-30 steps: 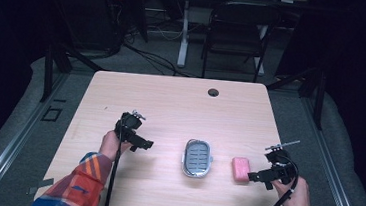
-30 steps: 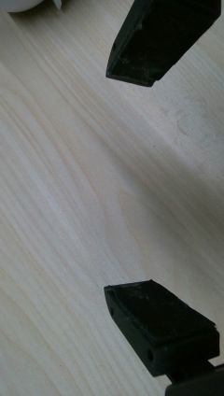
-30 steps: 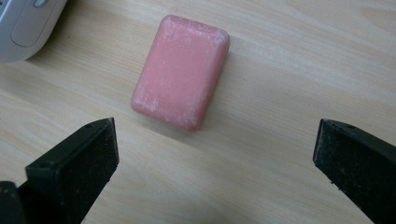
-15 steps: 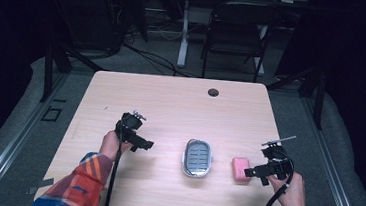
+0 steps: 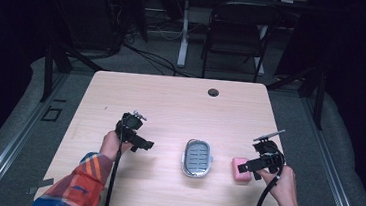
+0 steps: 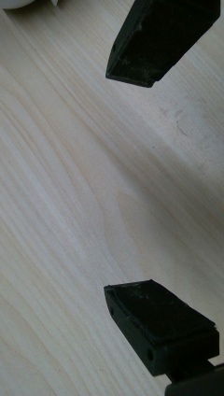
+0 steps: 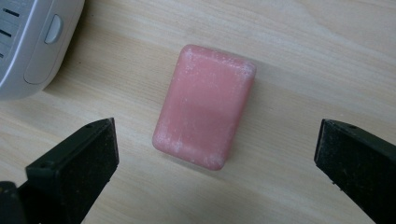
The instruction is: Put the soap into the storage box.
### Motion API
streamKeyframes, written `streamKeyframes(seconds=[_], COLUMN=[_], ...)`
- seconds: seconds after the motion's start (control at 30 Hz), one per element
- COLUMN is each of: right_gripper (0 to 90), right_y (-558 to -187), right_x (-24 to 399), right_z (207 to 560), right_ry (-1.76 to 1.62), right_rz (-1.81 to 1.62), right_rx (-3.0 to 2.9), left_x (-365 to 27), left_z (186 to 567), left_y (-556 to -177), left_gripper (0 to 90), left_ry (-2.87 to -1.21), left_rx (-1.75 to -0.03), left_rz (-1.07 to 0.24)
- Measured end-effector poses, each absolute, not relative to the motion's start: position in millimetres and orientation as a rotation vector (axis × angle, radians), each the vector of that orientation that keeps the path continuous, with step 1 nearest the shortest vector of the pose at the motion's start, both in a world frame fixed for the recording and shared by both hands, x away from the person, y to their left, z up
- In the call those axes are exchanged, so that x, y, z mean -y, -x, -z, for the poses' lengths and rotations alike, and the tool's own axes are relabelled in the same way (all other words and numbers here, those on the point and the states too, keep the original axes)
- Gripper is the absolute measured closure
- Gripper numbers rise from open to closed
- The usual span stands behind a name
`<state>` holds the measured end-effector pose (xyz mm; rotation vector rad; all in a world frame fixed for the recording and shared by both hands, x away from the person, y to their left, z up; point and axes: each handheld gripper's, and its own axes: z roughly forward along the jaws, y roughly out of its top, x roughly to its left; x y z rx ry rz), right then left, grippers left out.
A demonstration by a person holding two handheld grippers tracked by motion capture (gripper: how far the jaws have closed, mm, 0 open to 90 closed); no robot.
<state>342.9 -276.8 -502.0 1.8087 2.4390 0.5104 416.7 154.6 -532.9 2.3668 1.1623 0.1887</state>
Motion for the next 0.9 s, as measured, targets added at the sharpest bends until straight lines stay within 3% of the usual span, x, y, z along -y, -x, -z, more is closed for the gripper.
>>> streamKeyframes(seconds=[0.9], right_gripper=[1.0], right_y=[-368.1], right_x=[247.3], right_z=[532.6], right_ry=[-1.884], right_rz=[-0.364], right_rx=[-2.470], left_x=[-153.1], left_z=[533.4], left_y=[-415.6], left_gripper=[0.8], left_ry=[-2.382], left_rx=[-1.154], left_rz=[-0.184])
